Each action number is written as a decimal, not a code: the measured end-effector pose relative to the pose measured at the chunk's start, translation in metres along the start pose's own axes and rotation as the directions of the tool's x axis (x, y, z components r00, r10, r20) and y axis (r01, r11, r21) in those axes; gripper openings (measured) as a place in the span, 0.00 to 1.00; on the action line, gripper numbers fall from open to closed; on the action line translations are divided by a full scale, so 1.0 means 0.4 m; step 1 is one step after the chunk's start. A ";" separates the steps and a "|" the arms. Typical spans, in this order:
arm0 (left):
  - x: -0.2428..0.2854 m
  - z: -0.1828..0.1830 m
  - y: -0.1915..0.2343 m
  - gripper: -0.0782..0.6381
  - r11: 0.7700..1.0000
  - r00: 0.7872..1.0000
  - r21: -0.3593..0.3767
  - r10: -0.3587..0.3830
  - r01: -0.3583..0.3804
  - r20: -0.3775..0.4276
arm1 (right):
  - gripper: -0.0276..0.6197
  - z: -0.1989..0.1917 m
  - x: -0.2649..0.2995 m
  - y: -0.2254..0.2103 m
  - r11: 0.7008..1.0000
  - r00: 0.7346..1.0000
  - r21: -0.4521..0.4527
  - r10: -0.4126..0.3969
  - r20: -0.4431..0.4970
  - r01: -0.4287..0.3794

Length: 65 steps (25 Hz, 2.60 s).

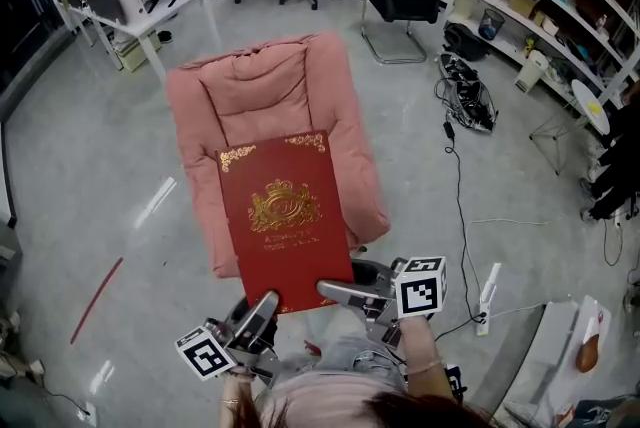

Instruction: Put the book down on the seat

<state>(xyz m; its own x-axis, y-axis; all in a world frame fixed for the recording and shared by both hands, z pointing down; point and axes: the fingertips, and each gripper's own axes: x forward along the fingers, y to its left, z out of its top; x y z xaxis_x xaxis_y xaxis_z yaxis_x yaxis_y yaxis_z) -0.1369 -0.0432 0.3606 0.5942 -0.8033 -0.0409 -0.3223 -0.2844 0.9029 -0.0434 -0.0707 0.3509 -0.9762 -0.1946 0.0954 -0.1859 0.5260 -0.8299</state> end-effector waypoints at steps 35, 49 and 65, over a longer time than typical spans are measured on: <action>0.360 0.117 0.478 0.47 0.971 0.987 -0.177 0.162 -0.160 -0.003 | 0.49 0.203 0.165 -0.565 0.971 0.981 0.216 -0.063 -0.182 0.102; 0.383 0.104 0.607 0.48 0.958 0.979 -0.205 0.200 -0.203 -0.032 | 0.49 0.168 0.202 -0.692 0.953 0.977 0.274 -0.076 -0.201 0.130; 0.341 0.087 0.710 0.48 0.942 0.975 -0.252 0.214 -0.222 -0.062 | 0.49 0.099 0.255 -0.759 0.943 0.973 0.298 -0.084 -0.217 0.148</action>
<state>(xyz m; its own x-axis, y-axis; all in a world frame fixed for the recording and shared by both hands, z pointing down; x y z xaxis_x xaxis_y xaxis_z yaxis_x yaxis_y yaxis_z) -0.1731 -0.2518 0.5966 0.5561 -0.8116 0.1793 -0.2501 0.0424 0.9673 -0.0823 -0.2830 0.5909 -0.9579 -0.0539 0.2819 -0.2868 0.2208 -0.9322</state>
